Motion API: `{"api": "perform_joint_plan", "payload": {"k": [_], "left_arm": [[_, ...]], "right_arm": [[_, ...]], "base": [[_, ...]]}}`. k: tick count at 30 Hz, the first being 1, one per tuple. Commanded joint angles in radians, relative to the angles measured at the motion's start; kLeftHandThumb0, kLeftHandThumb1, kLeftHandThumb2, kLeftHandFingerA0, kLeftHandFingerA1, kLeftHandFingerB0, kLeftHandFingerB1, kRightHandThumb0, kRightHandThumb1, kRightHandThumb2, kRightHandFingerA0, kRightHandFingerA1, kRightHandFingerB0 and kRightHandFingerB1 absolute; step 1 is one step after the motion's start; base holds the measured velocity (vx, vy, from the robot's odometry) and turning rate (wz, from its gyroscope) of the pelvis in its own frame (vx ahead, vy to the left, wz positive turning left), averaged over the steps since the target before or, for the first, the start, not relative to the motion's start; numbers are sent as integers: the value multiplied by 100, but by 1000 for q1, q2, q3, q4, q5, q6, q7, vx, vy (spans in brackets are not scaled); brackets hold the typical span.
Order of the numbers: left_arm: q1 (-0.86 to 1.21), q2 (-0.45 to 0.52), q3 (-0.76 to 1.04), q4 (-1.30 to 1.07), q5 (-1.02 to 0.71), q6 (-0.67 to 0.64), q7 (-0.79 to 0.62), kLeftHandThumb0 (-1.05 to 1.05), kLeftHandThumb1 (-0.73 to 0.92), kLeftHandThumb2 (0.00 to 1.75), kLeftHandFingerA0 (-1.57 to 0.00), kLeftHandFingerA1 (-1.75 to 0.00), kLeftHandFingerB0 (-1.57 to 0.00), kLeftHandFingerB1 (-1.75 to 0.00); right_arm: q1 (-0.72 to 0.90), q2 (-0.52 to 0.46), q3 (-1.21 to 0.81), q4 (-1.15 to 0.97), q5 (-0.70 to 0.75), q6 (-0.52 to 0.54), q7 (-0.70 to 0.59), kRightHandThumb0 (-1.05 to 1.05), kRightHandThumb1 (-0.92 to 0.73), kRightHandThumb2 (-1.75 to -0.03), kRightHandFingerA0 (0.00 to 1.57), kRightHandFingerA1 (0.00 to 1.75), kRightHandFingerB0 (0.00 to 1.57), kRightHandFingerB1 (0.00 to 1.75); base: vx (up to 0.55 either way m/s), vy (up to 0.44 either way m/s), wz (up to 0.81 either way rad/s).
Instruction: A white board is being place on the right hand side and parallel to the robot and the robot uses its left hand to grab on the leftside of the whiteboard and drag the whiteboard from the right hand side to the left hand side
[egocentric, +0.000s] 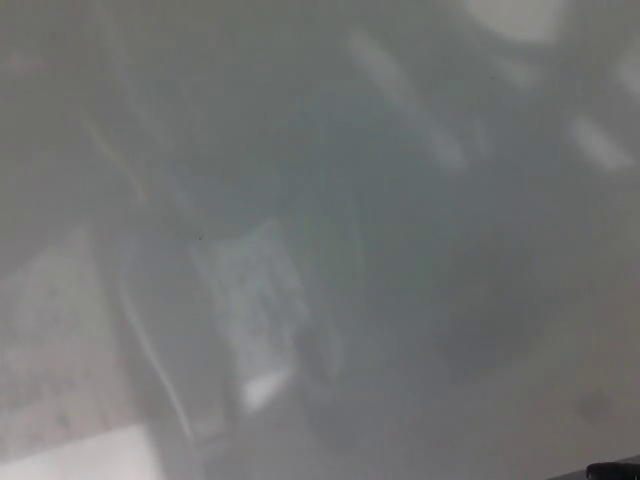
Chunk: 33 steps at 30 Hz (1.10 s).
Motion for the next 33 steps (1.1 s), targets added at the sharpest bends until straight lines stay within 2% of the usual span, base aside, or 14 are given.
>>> {"api": "perform_joint_plan", "payload": {"k": [1, 4, 5, 6, 10, 13, 16, 18, 20, 21, 23, 25, 26, 33], "left_arm": [[86, -86, 42, -47, -22, -47, 88, -61, 71, 61, 0, 0, 0, 0], [120, -121, 50, -41, -7, -93, 125, -61, 75, 61, 0, 0, 0, 0], [160, -159, 58, -26, 7, -177, 160, -73, 63, 86, 0, -8, 0, 0], [200, -180, 61, -43, 17, -239, 170, -84, 68, 95, 0, -13, 0, -3], [267, -255, 78, -24, -14, -266, 165, -71, 62, 86, 0, -9, 0, 0], [281, -285, 73, 12, -43, -190, 161, -80, 58, 84, 0, -2, 0, 0], [334, -331, 49, 12, -21, -262, 183, -73, 60, 83, 0, -4, 0, 0], [368, -330, -31, -6, 110, -394, 300, -86, 78, 99, -2, -10, 0, 0], [398, -300, -114, -26, 260, -539, 414, -76, 74, 93, -1, -15, 0, 0], [395, -274, -156, 3, 330, -621, 470, -51, 77, 90, -3, -26, 0, 0], [425, -247, -205, -21, 437, -668, 590, -58, 71, 86, -2, -35, 0, 0], [425, -267, -194, -25, 375, -579, 585, -57, 64, 81, -4, -40, 0, 0], [414, -265, -204, 1, 361, -562, 583, -53, 71, 61, -18, -35, 0, -5], [375, -249, -308, 112, 390, -529, 672, -62, 46, 81, 0, -36, 0, -14]], "right_arm": [[3, -13, -6, 7, 7, -8, 9, -53, -73, -87, 67, 102, 34, 76], [5, -16, -4, 6, 2, -10, 7, -54, -73, -87, 66, 101, 33, 75], [7, -20, 2, 7, -6, -22, 4, -55, -72, -89, 66, 102, 31, 76], [8, -18, 4, 3, -9, -15, -2, -55, -73, -87, 68, 102, 33, 76], [6, -17, 7, 6, -9, -12, 0, -56, -73, -88, 66, 102, 30, 76], [13, -15, 3, 9, -4, -10, 0, -56, -72, -87, 67, 101, 31, 75], [19, -7, 0, 16, 1, -18, 3, -56, -71, -86, 71, 102, 33, 75], [24, -2, -9, 18, 13, -18, 13, -56, -72, -86, 74, 104, 33, 77], [28, -4, -6, 20, 6, -25, 8, -57, -72, -85, 75, 103, 34, 77], [29, -4, 1, 20, -4, -30, -2, -58, -72, -87, 72, 102, 34, 77], [34, -1, 8, 16, -14, -39, -15, -55, -72, -87, 72, 102, 34, 76], [35, 2, 7, 16, -11, -31, -13, -54, -72, -87, 71, 102, 34, 76], [34, 4, 3, 14, -3, -9, -8, -55, -73, -85, 71, 100, 34, 74], [41, 3, 10, 19, -13, -29, -11, -54, -73, -87, 71, 99, 32, 73]], "base": [[0, 0, 0], [0, 0, 0], [0, 0, 0], [0, 0, 0], [0, 0, 0], [0, 0, 0], [0, 0, 0], [0, 0, 0], [0, 0, 0], [0, 0, 0], [0, 0, 0], [0, 0, 0], [0, 0, 0], [0, 0, 0]]}}
